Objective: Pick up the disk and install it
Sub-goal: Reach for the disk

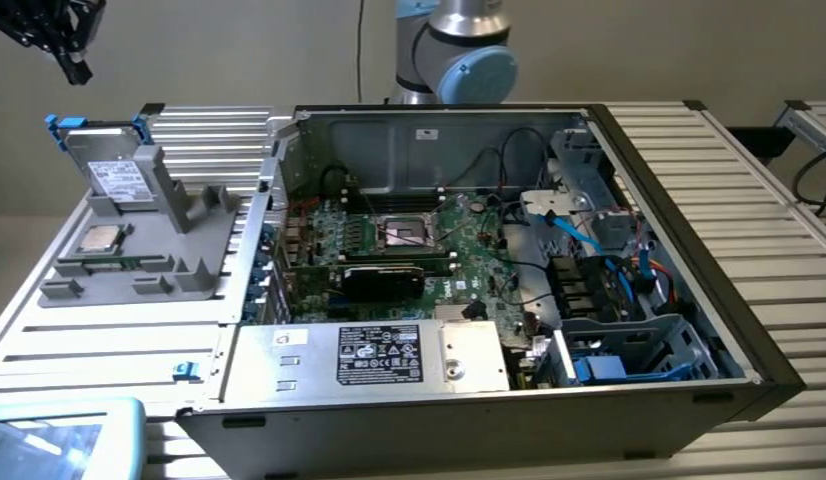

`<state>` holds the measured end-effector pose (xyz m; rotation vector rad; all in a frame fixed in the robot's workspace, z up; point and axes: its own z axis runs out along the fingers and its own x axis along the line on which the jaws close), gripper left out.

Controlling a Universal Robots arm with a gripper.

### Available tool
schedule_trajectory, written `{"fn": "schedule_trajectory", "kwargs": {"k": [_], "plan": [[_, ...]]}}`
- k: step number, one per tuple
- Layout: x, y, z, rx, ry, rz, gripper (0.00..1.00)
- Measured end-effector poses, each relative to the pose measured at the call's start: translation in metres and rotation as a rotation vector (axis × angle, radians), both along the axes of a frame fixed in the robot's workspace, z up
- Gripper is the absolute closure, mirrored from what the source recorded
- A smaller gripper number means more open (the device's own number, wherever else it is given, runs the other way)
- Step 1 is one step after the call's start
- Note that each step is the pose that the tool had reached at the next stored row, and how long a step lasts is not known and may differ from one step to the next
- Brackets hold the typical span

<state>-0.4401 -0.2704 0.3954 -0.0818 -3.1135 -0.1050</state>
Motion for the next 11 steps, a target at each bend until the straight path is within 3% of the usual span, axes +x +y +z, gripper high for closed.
{"fn": "schedule_trajectory", "kwargs": {"k": [11], "plan": [[-0.023, 0.0128, -0.0007, 0.0, 0.0002, 0.011, 0.89]]}}
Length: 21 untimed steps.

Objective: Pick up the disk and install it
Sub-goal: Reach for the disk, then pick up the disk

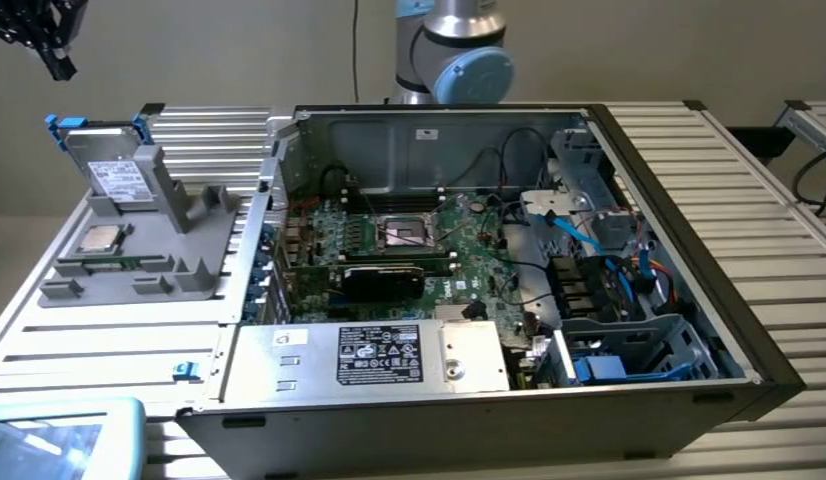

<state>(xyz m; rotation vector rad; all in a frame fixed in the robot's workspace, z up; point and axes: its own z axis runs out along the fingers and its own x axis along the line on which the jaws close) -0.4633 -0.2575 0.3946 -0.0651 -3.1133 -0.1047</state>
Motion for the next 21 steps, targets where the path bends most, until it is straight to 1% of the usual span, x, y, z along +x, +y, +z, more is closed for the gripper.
{"fn": "schedule_trajectory", "kwargs": {"k": [4, 7, 21], "plan": [[-0.007, 0.0064, -0.0003, 0.0, 0.0, 0.003, 0.89], [-0.008, 0.0112, -0.0007, 0.0, 0.0001, 0.005, 0.89], [-0.008, 0.0117, -0.0008, 0.0, 0.0, 0.006, 0.89]]}}
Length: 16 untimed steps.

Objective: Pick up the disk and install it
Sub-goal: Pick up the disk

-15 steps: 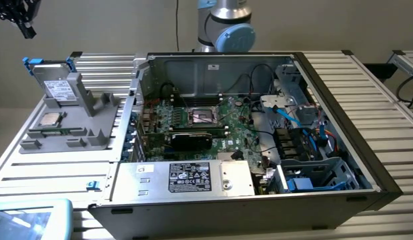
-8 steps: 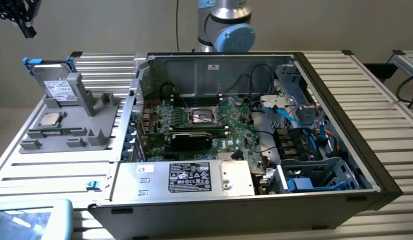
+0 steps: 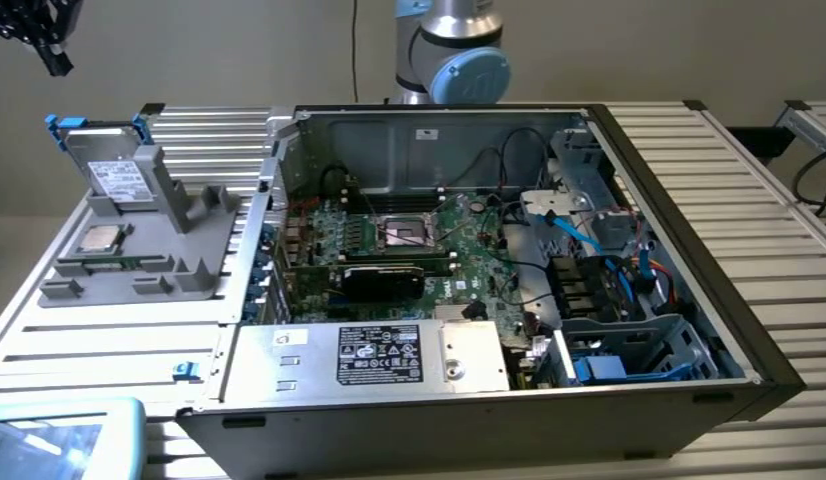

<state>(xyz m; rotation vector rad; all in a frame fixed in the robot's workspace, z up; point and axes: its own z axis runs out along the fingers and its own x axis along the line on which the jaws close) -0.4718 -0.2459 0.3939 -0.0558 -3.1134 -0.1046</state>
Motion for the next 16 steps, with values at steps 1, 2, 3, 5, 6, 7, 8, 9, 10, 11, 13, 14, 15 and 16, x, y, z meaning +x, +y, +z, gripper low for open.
{"fn": "schedule_trajectory", "kwargs": {"k": [1, 2, 3, 5, 6, 7, 8, 9, 10, 11, 13, 14, 15, 16], "plan": [[0.0, 0.0, 0.0, 0.0, 0.0, 0.0, 0.89], [0.0, 0.0, 0.0, 0.0, 0.0, 0.0, 0.89], [0.0, 0.0, 0.0, 0.0, 0.0, 0.0, 0.89], [0.0, 0.0, 0.0, 0.0, -0.0001, 0.0, 0.89], [0.0, 0.0, 0.0, 0.0, -0.0009, 0.006, 0.89], [0.0, 0.0, 0.0, 0.0001, -0.001, 0.022, 0.89], [-0.0001, 0.0, -0.0001, 0.0002, -0.001, 0.039, 0.89], [-0.0001, 0.0, 0.0, 0.0004, -0.001, 0.057, 0.89], [-0.0001, 0.0, 0.0, 0.0007, -0.0009, 0.077, 0.89], [-0.0001, 0.0, 0.0, 0.0009, -0.0009, 0.095, 0.89], [-0.0001, 0.0, 0.0, 0.0015, -0.001, 0.131, 0.89], [-0.0001, 0.0, 0.0, 0.0018, -0.001, 0.149, 0.89], [-0.0001, 0.0, -0.0001, 0.0024, -0.001, 0.167, 0.89], [-0.0001, 0.0, -0.0001, 0.0031, -0.0012, 0.186, 0.89]]}}
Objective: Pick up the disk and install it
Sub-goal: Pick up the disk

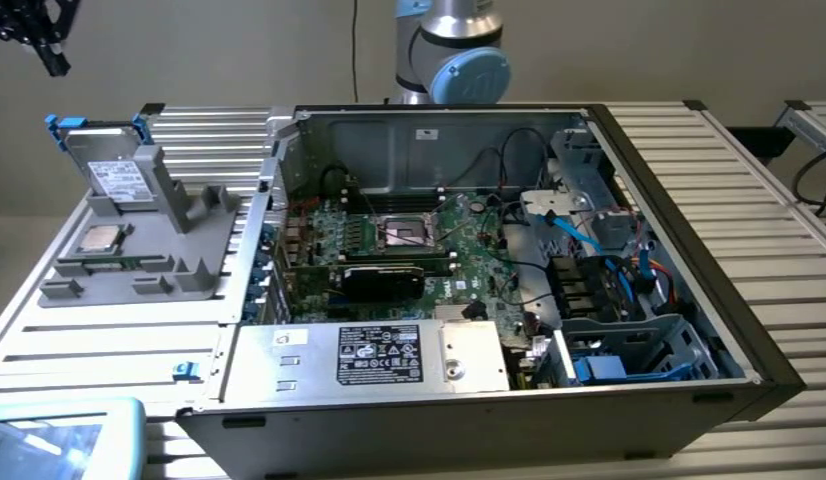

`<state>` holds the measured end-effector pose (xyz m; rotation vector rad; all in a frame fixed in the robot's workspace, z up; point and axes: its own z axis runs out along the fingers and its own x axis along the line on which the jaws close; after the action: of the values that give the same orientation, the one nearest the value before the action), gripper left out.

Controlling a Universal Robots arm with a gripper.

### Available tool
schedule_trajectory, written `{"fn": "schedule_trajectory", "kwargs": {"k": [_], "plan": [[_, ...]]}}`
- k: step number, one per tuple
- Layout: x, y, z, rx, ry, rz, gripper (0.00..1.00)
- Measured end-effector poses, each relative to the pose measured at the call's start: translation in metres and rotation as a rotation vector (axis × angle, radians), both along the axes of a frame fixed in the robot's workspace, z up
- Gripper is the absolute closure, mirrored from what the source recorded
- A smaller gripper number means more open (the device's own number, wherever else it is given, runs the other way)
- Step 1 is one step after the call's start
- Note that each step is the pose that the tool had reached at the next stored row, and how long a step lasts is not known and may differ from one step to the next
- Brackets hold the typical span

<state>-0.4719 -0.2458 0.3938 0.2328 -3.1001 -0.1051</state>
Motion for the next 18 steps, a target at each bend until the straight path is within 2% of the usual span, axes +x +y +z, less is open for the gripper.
{"fn": "schedule_trajectory", "kwargs": {"k": [4, 6, 15, 18], "plan": [[0.0, 0.0, -0.0001, 0.0047, -0.0013, 0.073, 0.89], [0.0001, -0.0001, -0.0001, 0.0059, -0.007, 0.105, 0.89], [0.0001, -0.0001, -0.0003, 0.0051, -0.0601, 0.231, 0.89], [0.0, 0.0, -0.0003, 0.0058, -0.0733, 0.277, 0.89]]}}
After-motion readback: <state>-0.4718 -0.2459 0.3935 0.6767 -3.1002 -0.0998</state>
